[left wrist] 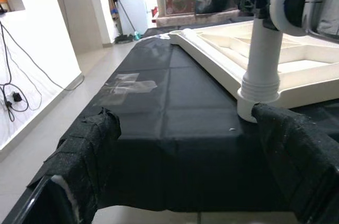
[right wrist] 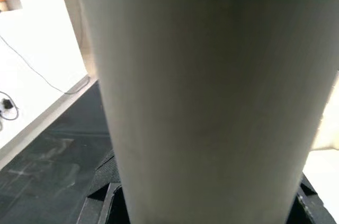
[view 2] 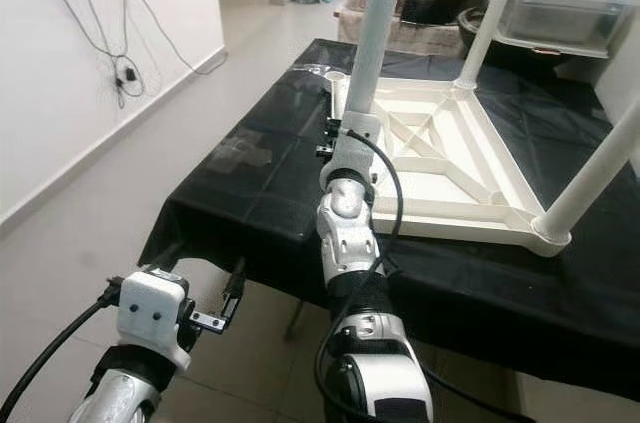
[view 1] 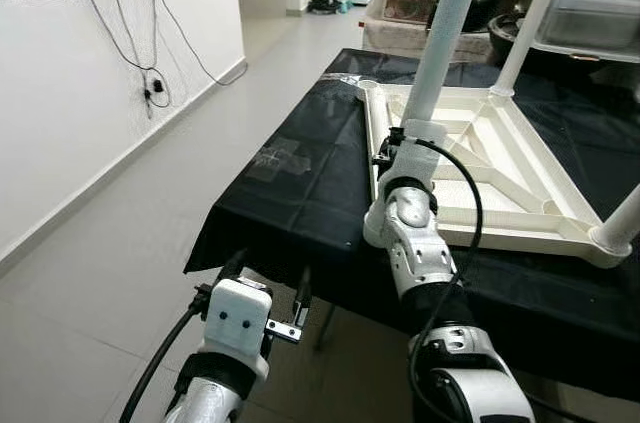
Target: Building children table
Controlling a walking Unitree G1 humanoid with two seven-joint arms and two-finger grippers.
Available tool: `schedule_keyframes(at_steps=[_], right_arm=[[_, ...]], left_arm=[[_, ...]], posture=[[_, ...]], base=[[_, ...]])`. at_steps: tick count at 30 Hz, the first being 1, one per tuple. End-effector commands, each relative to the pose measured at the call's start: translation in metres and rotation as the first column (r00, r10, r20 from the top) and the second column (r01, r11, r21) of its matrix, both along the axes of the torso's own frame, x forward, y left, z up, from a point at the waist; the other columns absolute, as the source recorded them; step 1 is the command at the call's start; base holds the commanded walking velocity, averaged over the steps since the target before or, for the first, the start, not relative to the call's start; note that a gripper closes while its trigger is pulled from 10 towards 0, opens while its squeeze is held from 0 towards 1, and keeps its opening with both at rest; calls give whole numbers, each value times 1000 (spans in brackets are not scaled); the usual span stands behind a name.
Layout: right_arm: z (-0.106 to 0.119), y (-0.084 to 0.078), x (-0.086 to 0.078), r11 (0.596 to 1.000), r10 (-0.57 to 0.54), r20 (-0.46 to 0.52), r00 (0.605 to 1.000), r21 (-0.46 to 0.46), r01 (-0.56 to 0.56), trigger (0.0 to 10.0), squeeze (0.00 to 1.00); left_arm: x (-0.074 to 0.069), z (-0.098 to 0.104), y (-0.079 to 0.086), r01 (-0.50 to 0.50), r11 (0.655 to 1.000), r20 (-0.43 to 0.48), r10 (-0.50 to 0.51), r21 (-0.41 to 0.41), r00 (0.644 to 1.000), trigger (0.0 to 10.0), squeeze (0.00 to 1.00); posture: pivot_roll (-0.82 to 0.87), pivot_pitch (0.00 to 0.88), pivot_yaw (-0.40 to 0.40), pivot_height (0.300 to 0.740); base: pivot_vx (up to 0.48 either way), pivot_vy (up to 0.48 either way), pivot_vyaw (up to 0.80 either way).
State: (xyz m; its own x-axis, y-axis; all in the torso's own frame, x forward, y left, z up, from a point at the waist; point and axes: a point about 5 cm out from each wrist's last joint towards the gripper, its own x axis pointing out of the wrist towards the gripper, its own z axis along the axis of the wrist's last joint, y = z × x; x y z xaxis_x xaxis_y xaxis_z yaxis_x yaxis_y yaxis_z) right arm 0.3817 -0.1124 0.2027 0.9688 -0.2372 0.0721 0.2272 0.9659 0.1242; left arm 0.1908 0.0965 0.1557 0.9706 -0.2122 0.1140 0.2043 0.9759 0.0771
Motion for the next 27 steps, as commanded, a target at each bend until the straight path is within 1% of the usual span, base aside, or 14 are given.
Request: schedule_keyframes(at_steps=[1, 5, 6, 9, 10, 11, 17, 19, 20, 21, 24, 25, 26, 27], right_arm=[[-26, -9, -4, 995, -56, -109, 992, 72, 64, 0, 0], [-26, -9, -4, 995, -56, -109, 992, 72, 64, 0, 0], [-20, 1, 1, 997, 34, -38, 999, 70, -31, 10000, 1000], [-20, 1, 1, 997, 34, -38, 999, 70, -31, 10000, 1000], [-15, 4, 4, 993, 101, 21, 995, 59, -103, 10000, 953], [-10, 5, 9, 976, 204, 84, 975, 56, -209, 10000, 0], [0, -1, 16, 919, 374, 156, 914, 65, -388, 10000, 0], [5, -4, 19, 832, 537, 145, 831, 72, -551, 10000, 0], [5, -4, 19, 832, 537, 145, 831, 72, -551, 10000, 0], [2, 1, 18, 727, 675, 95, 731, 80, -682, 10000, 0], [2, 1, 18, 727, 675, 95, 731, 80, -682, 10000, 0], [-1, 7, 14, 610, 788, 53, 613, 69, -789, 10000, 0], [-1, 7, 14, 610, 788, 53, 613, 69, -789, 10000, 0], [-5, 16, 7, 466, 884, 13, 467, 56, -883, 10000, 0]], left_arm=[[0, -3, -1, 0, 1000, -11, -1, -4, 1000, 10000, 0], [0, -3, -1, 0, 1000, -11, -1, -4, 1000, 10000, 0], [0, -3, -2, 0, 1000, -11, 0, -5, 1000, 10000, 0], [0, -3, -2, 0, 1000, -11, 0, -5, 1000, 10000, 0], [1, -4, -2, 0, 1000, -11, 0, -5, 1000, 10000, 0], [1, -5, -2, 1, 1000, -12, -1, -5, 1000, 10000, 0], [1, -5, -2, 2, 1000, -13, -2, -5, 1000, 10000, 0], [1, -5, -1, 3, 1000, -11, -3, -4, 1000, 10000, 0], [1, -5, -1, 3, 1000, -11, -3, -4, 1000, 10000, 0], [1, -6, -1, 9, 1000, -14, -9, -1, 1000, 10000, 0], [1, -6, -1, 9, 1000, -14, -9, -1, 1000, 10000, 0], [-1, -7, -1, 19, 1000, -19, -18, 3, 1000, 10000, 0], [-1, -7, -1, 19, 1000, -19, -18, 3, 1000, 10000, 0], [-3, -9, 0, 24, 1000, -26, -24, 7, 999, 10000, 0]], posture=[[114, 90, -14, 740], [114, 90, -14, 740], [113, 81, -16, 740], [113, 81, -16, 740], [108, 72, -16, 740], [109, 71, -13, 740], [109, 71, -13, 740], [111, 67, -11, 740], [111, 67, -11, 740], [113, 63, -8, 740], [113, 63, -8, 740], [111, 58, -7, 740], [111, 58, -7, 740], [120, 57, -10, 740]], base=[[0, 0, 0], [0, 0, 0], [0, 0, 0], [0, 0, 0], [0, 0, 0], [0, 0, 0], [0, 0, 0], [0, 0, 0], [0, 0, 0], [0, 0, 0], [0, 0, 0], [0, 0, 0], [0, 0, 0], [0, 0, 0]])
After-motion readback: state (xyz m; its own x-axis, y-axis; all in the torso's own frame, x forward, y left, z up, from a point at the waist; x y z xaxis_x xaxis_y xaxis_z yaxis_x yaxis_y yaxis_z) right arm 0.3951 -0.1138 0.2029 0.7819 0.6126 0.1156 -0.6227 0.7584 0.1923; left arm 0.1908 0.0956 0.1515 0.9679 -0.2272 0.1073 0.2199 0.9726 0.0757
